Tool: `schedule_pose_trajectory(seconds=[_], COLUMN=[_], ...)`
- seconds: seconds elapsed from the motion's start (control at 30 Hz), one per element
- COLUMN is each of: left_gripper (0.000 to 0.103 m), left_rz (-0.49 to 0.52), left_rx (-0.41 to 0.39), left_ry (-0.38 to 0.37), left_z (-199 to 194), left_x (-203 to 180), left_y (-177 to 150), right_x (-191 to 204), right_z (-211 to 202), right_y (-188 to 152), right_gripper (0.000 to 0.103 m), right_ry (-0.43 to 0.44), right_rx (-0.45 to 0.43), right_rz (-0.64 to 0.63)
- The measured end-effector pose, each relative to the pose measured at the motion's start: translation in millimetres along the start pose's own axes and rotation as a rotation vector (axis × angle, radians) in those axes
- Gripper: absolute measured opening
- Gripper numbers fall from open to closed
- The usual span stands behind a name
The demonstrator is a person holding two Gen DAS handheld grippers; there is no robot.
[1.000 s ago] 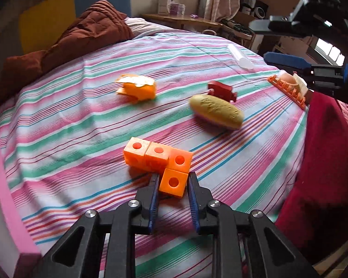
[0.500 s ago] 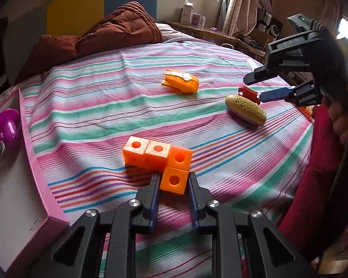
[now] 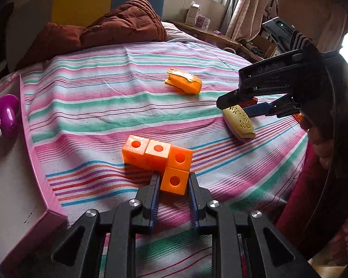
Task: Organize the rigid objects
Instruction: 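Lift the orange cubes with the left tool while the right tool grasps the yellow egg, then carry the orange cubes into the tray and open the left tool while the right tool holds the yellow egg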
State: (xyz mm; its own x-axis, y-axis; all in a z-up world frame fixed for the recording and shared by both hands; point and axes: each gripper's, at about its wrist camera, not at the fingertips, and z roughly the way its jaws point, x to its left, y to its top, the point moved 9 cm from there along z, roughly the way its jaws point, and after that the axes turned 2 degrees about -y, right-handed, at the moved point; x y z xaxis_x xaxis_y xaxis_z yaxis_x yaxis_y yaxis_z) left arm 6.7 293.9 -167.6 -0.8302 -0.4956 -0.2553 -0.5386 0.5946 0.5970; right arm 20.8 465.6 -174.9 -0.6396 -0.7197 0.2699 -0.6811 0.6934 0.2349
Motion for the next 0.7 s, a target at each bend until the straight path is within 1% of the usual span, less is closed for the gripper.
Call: schedule_pose_trajectory(seconds=[0.1, 0.2, 0.23, 0.27, 0.3, 0.33, 0.5, 0.63, 0.7], left_gripper=[0.023, 0.023, 0.023, 0.023, 0.023, 0.023, 0.022, 0.022, 0.022], left_rz=[-0.013, -0.011, -0.009, -0.006, -0.005, -0.003, -0.014, -0.025, -0.017], left_rx=[0.002, 0.000, -0.002, -0.004, -0.007, -0.009, -0.015, -0.015, -0.033], left_ry=[-0.003, 0.002, 0.004, 0.006, 0.006, 0.007, 0.016, 0.023, 0.029], left_z=[0.3, 0.8, 0.7, 0.6, 0.6, 0.7, -1.0, -7.9, -15.8], left_x=[1.2, 1.5, 1.3, 1.0, 1.1, 1.0, 0.8, 2.0, 0.4], left_y=[0.2, 0.1, -0.5, -0.9, -0.9, -0.9, 1.0, 0.6, 3.2], right_x=[4.5, 10.7, 13.5, 13.8, 14.5, 15.9, 9.6, 11.5, 12.2], right_z=[4.8, 7.3, 9.1, 9.5, 9.7, 9.8, 9.1, 8.4, 7.8], right_y=[-6.6, -14.8, -16.8, -19.7, -21.9, -23.6, -23.3, -24.6, -25.8], right_gripper=[0.055, 0.055, 0.052, 0.044, 0.044, 0.044, 0.044, 0.044, 0.044], right_ry=[-0.022, -0.098, -0.134, -0.184, -0.225, -0.240, -0.206, -0.227, -0.240], right_rx=[0.007, -0.036, -0.051, -0.069, -0.088, -0.099, -0.079, -0.097, -0.101], right_rz=[-0.038, -0.119, -0.158, -0.184, -0.212, -0.232, -0.201, -0.228, -0.249])
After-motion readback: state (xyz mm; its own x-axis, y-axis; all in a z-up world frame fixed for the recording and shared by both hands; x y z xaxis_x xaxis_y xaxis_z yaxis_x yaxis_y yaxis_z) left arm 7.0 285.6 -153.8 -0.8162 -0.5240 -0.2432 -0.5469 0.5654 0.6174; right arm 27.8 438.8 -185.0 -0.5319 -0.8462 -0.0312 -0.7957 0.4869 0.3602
